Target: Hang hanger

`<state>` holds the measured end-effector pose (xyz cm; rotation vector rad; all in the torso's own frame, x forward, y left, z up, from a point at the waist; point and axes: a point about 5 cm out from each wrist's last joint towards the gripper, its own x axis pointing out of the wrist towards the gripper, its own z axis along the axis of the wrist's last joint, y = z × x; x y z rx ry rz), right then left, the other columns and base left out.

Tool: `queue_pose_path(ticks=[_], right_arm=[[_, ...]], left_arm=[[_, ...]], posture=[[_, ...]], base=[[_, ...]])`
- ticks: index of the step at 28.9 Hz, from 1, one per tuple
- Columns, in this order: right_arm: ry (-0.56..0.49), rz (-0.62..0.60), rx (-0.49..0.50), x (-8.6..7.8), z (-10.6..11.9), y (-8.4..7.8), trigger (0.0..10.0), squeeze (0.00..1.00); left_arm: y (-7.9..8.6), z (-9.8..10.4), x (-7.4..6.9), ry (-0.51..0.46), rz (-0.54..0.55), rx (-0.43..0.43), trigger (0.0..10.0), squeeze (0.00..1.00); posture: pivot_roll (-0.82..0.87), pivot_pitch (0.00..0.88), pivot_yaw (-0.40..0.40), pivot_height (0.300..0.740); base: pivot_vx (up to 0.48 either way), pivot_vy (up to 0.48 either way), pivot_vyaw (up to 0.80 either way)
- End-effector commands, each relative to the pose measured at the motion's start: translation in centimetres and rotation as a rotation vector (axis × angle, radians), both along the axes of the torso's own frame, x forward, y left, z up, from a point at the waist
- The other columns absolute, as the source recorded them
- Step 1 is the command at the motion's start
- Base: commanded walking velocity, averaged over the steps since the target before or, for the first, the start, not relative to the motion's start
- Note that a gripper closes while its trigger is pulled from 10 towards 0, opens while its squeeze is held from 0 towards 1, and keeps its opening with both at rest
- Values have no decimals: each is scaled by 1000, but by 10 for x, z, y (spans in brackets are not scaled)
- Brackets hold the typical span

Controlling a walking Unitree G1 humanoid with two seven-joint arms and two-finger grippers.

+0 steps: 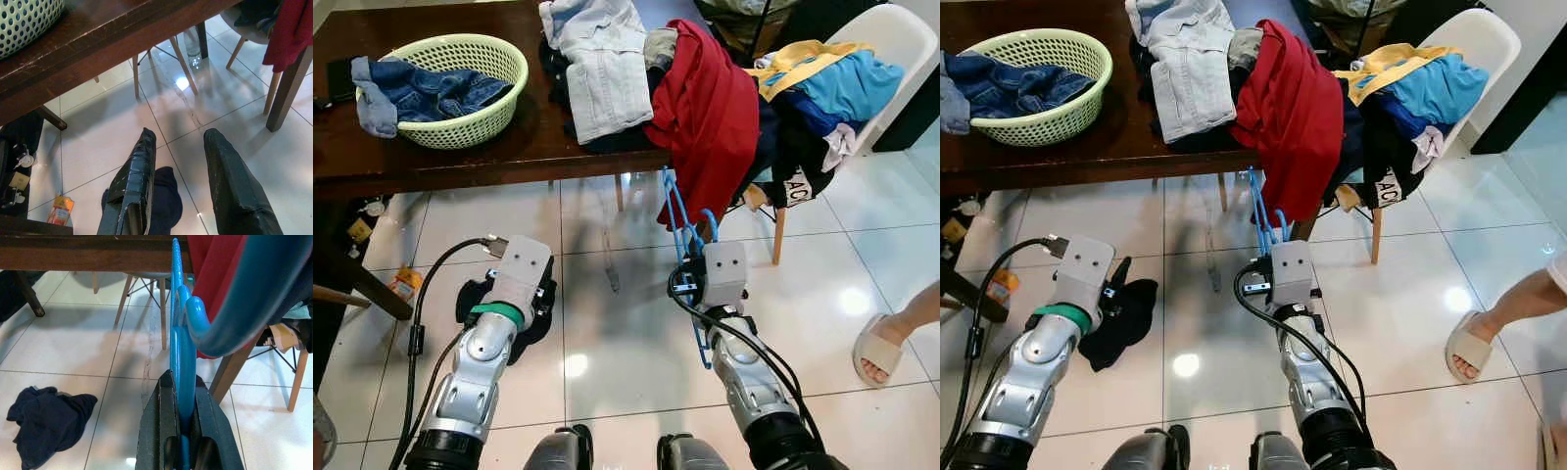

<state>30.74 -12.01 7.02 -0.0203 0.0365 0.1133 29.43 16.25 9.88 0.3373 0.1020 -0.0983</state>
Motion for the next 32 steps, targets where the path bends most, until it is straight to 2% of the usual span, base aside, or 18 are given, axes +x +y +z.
queue_pose_path(ticks=[1,8,13,32], right_arm=[[33,-12,16,-4,-6,-3,10000,0],[39,-8,15,-2,-6,-7,10000,0],[38,20,6,0,-4,-3,10000,0],[38,32,0,0,-3,-4,10000,0]], left_arm=[[-4,-6,-1,20,-5,-9,10000,0],[-3,-5,-3,20,13,-16,10000,0],[-2,-7,-7,21,30,-20,10000,0],[-7,-9,-6,19,26,-23,10000,0]], posture=[[21,79,48,733],[38,92,33,733],[46,98,15,733],[34,96,12,733]], base=[[0,0,-788],[0,0,-786],[0,0,-788],[0,0,-788]])
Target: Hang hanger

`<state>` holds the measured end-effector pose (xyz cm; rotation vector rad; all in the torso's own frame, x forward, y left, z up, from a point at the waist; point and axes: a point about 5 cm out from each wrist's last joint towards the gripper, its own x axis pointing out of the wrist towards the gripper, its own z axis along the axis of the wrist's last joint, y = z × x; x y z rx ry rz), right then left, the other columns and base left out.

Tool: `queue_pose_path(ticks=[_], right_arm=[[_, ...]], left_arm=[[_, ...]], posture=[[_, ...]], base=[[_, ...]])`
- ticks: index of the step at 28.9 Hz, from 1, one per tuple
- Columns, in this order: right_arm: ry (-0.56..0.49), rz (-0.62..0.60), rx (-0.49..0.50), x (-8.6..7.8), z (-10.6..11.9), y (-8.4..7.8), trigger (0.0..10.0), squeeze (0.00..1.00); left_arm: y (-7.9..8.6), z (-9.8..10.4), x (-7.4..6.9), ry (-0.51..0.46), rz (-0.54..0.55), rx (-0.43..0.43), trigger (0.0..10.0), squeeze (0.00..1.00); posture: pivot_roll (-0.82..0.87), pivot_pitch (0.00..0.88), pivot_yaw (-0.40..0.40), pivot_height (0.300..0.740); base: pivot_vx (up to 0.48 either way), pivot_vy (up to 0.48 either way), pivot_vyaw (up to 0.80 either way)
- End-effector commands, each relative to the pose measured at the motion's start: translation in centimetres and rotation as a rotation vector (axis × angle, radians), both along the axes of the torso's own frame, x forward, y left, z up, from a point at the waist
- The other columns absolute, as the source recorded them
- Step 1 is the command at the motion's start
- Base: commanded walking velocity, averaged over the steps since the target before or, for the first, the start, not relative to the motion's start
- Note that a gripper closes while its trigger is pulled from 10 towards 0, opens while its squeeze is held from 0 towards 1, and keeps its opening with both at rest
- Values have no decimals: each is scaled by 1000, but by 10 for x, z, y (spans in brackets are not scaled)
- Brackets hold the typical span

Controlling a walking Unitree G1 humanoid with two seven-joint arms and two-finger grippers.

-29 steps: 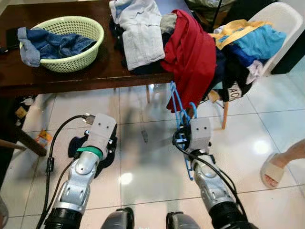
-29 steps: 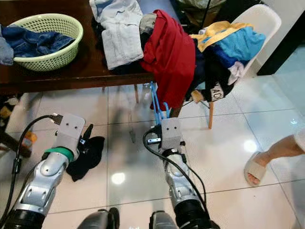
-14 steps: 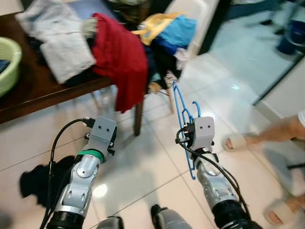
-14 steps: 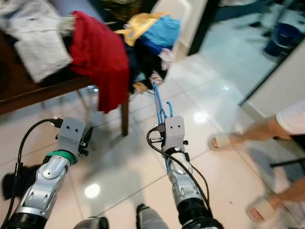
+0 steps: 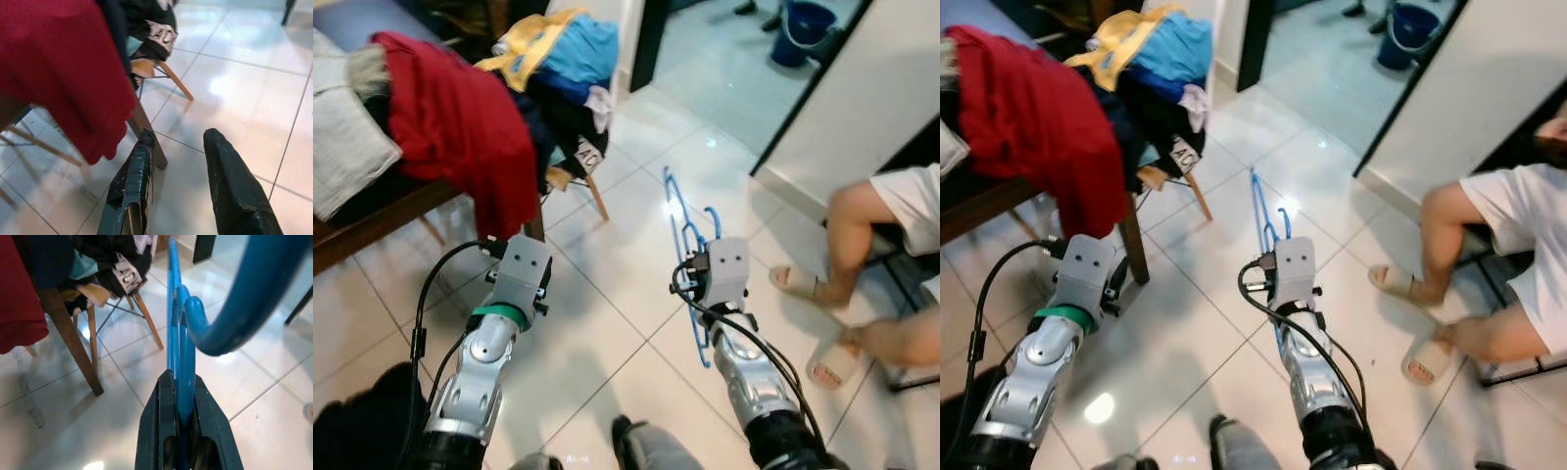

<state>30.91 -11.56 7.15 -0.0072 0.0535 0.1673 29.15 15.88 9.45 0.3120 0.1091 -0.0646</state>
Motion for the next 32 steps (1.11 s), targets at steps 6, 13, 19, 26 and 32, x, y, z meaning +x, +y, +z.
queue_pose_path(ticks=[6,13,19,26,32], right_arm=[[18,-20,-16,-1,-4,-8,10000,0],[16,-17,-14,0,-3,-6,10000,0],[15,-16,-12,0,-3,-5,10000,0],[12,-17,-12,1,-3,-5,10000,0],[5,-16,-10,2,-1,-4,10000,0]], left_arm=[[-3,-6,-3,30,-14,-1,10000,0],[-2,-6,-3,31,-16,6,10000,0],[-1,-5,-1,29,-19,11,10000,0],[-1,-6,-1,41,-27,4,10000,0],[-2,-5,0,43,-38,-4,10000,0]], posture=[[38,90,14,733],[40,86,17,733],[40,85,19,733],[39,76,23,733],[41,71,27,733]], base=[[0,0,-788],[0,0,-788],[0,0,-788],[0,0,-788],[0,0,-788]])
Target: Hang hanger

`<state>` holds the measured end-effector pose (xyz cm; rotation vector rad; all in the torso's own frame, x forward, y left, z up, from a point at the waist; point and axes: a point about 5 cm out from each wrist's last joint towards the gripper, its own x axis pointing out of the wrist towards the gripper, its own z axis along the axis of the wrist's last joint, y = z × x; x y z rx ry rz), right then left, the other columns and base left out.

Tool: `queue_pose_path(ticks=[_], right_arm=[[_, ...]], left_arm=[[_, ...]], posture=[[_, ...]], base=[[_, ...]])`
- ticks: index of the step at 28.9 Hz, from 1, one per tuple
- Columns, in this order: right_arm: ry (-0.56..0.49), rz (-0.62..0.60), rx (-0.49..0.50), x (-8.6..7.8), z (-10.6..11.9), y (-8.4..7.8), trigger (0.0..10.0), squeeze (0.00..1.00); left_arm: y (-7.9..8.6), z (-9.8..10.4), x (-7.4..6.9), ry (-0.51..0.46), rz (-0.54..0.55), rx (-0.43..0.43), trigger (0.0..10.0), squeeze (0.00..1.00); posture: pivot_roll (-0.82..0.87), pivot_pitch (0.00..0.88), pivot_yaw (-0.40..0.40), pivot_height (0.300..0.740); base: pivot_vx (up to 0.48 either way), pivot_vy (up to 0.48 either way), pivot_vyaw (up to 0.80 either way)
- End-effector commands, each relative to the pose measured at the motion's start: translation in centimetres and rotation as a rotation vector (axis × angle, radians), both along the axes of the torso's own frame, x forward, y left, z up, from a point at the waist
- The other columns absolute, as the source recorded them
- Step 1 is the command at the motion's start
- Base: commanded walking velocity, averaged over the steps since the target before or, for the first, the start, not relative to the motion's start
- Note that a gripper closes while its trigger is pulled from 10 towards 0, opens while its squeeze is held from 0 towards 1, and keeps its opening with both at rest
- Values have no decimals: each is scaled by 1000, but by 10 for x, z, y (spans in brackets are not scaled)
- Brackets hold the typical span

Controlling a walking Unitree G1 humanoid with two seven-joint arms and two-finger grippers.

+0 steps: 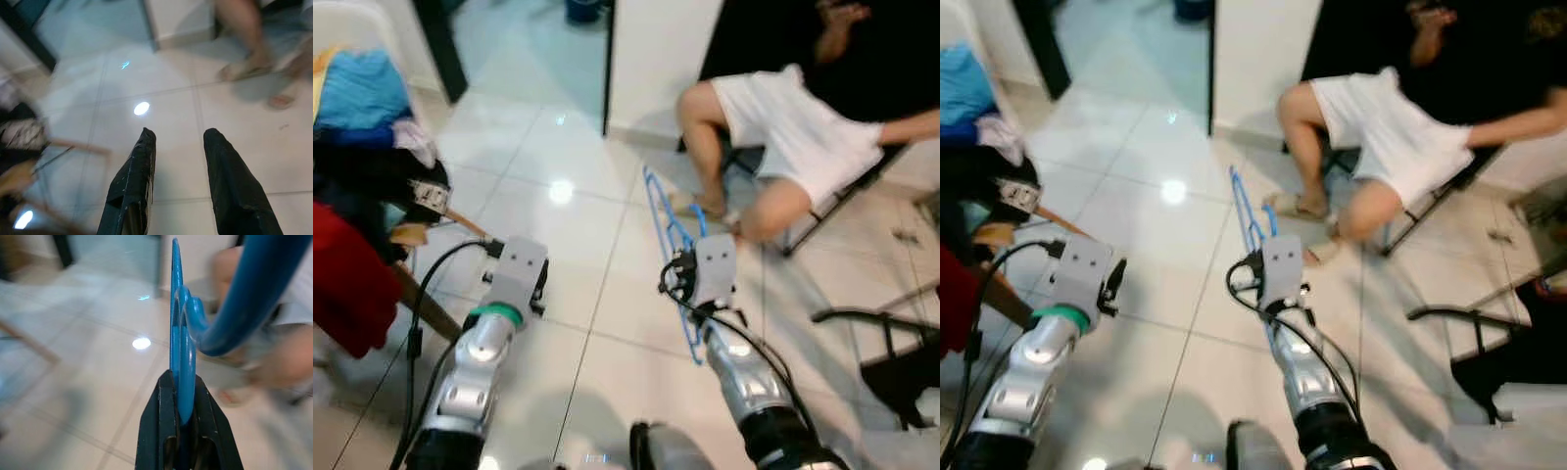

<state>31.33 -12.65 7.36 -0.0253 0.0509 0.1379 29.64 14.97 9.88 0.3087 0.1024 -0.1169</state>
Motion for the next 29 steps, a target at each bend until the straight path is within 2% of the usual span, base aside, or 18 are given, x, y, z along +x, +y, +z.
queue_pose_path(ticks=[1,29], right_arm=[[8,13,9,-2,-3,7,10000,0],[-10,15,15,7,4,10,10000,0]], left_arm=[[7,-9,-5,40,13,3,10000,0],[4,-1,3,3,4,2,10000,0]], posture=[[41,71,27,733],[85,92,28,733]], base=[[0,0,-788],[0,0,-788]])
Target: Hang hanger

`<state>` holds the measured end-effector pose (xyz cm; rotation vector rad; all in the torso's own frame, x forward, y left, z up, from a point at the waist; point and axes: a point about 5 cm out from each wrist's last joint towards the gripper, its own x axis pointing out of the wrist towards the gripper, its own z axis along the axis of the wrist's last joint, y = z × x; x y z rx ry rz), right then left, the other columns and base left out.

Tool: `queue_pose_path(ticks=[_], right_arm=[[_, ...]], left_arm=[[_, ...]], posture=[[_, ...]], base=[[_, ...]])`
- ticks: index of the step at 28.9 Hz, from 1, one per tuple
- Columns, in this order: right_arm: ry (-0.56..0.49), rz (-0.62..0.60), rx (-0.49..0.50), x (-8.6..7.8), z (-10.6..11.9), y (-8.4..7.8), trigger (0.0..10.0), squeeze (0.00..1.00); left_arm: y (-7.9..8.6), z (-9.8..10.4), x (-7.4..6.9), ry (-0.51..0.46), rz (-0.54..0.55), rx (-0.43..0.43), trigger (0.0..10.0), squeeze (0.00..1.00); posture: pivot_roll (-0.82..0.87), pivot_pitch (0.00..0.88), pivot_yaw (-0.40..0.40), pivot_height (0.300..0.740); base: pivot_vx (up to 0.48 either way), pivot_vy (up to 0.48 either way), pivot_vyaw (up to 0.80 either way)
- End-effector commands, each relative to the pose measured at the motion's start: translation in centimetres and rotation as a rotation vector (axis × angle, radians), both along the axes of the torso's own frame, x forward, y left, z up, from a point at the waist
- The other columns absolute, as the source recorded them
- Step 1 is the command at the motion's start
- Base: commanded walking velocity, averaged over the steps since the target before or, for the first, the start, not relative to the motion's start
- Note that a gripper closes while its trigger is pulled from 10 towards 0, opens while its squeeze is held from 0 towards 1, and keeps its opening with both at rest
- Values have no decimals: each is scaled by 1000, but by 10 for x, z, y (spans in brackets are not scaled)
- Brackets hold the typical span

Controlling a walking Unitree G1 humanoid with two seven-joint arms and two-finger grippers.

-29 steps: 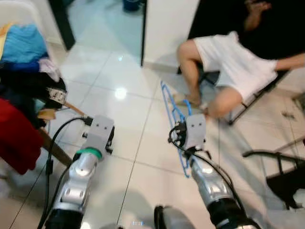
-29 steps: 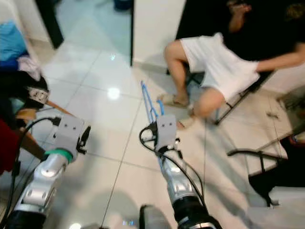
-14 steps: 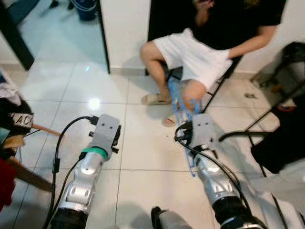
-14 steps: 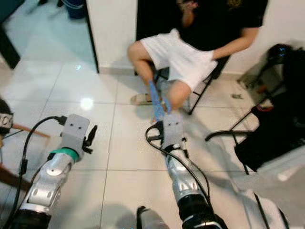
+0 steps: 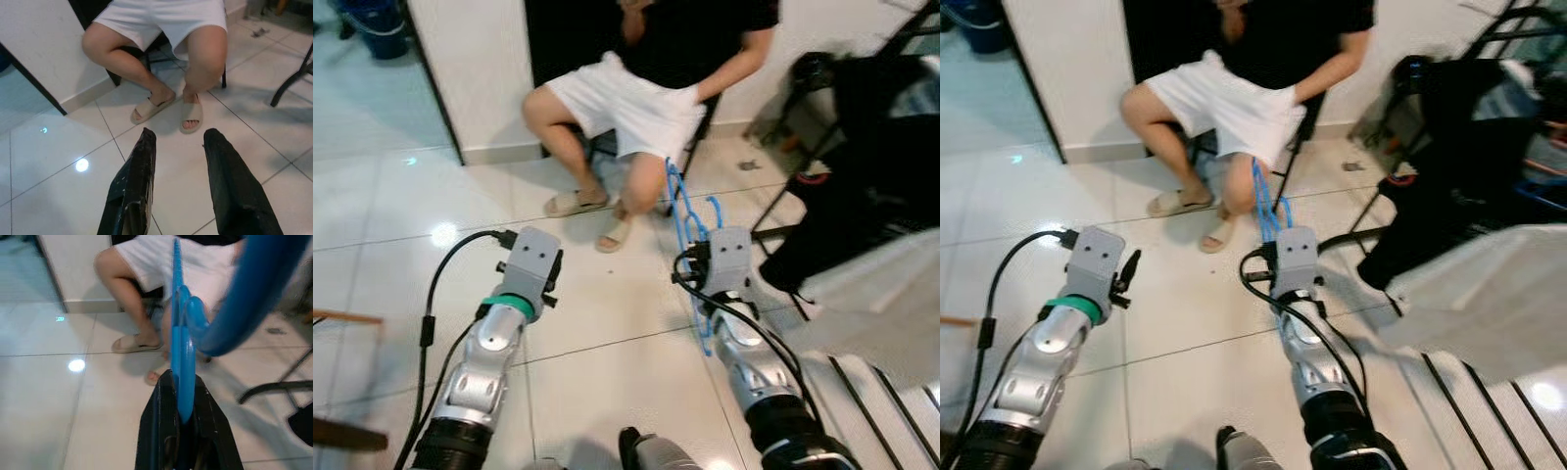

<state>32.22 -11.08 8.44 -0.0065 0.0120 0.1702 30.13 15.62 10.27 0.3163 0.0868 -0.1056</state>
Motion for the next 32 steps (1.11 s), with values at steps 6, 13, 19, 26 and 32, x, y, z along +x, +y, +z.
queue_pose_path(ticks=[6,13,19,26,32], right_arm=[[22,-19,-12,-2,-6,-9,10000,0],[19,-21,-13,-2,-6,-9,10000,0],[19,-20,-12,-1,-6,-9,10000,0],[20,-27,-7,-2,-6,-9,10000,0],[22,-28,-6,-3,-7,-9,10000,0]], left_arm=[[-4,-5,-3,16,-4,-9,10000,0],[-4,-4,-3,11,-4,-9,10000,0],[-3,-4,-3,13,0,-9,10000,0],[-3,-4,-3,14,-9,-3,10000,0],[-4,-4,-3,12,-16,-6,10000,0]], posture=[[88,99,26,733],[92,112,25,733],[92,111,26,733],[87,111,31,733],[75,105,30,733]], base=[[0,0,-788],[0,0,-788],[0,0,-788],[0,0,-788],[0,0,-788]])
